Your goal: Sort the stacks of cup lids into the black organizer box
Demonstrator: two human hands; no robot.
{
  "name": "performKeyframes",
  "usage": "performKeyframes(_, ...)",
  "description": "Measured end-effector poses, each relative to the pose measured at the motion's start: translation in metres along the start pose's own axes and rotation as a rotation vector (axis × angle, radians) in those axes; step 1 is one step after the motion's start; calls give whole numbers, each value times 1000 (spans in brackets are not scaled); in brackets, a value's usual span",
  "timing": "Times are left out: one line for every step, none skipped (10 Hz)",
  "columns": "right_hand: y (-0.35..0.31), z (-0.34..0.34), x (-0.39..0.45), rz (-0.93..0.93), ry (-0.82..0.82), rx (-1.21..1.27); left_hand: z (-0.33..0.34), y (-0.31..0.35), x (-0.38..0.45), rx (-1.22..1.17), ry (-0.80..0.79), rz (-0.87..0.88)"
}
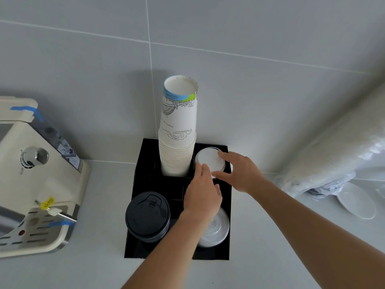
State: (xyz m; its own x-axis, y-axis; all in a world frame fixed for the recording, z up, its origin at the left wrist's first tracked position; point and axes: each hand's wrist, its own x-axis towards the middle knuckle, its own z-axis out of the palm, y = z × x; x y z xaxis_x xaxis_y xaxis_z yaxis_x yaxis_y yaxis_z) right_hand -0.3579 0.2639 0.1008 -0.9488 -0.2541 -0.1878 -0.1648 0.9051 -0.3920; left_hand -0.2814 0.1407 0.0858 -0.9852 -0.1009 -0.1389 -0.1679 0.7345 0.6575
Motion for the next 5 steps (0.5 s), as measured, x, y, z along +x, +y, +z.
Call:
performKeyframes(-5,0,-2,-10,-17,-70,-2,4,-1,-72,-24,-16)
performKeyframes(-9,0,-8,-12,-32,-105,-6,4,-3,-144,-38,-20)
performKeyframes(-12,-7,-20,-3,-35,-94,-11,1,-6,-166,-41,-18)
performKeyframes(-14,-17,-33,-9,-10,-72,-16,2,-17,-198,-27,-7)
performKeyframes(-16,-26,-47,56,37,-54,-24,6,-33,-309,16,29)
